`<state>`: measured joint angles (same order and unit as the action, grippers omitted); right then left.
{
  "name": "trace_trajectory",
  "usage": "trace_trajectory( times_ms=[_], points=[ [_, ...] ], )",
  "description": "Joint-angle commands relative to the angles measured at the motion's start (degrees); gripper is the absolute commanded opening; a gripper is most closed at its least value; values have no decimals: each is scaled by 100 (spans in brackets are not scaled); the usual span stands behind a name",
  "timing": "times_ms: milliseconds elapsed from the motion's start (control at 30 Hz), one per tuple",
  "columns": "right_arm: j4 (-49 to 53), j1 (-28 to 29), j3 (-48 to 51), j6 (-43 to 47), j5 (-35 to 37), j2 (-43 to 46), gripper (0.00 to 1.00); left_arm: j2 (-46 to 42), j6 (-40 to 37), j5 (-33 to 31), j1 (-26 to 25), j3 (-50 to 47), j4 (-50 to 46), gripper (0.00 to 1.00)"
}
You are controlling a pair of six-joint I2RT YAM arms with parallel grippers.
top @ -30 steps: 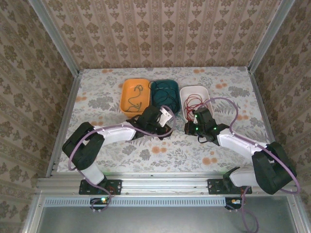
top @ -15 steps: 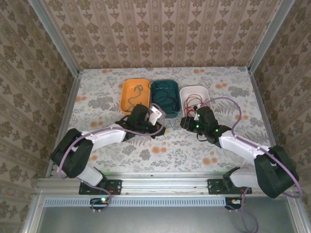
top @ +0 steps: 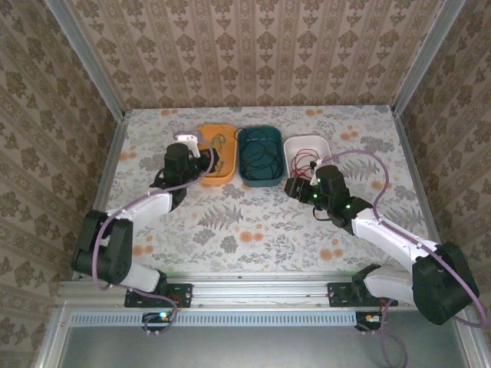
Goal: Untangle the cables
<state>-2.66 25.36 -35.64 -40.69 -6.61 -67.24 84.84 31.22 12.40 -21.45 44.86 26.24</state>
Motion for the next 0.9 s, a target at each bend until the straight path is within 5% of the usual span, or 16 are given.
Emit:
trace_trajectory(
  times_ms=[0,100,300,567,667,767,867],
  points=[
    [286,-23,-41,134,125,230,55,519,140,-627,109,415,73,24],
    [488,-23,-62,248,131,363,55,882,69,-607,111,718,145,54],
    [812,-58,30,483,569,772,56,765,-244,-649,-158,747,204,66],
    [1829,-327,90,1303,2899,1600,67,-1335,-1545,-4139,-1067,-584,-674,69],
    [1541,-404,270,2031,3882,1888,79,-2284,-1713,-5346,-944,-1226,-1036,73],
    [713,-496,661,2650,4693,1890,89,-2984,-1581,-6256,-531,-1486,-1933,100],
    [-987,-537,1484,3105,5377,1569,100,-3255,-1396,-6752,62,-1621,-2475,100]
  ],
)
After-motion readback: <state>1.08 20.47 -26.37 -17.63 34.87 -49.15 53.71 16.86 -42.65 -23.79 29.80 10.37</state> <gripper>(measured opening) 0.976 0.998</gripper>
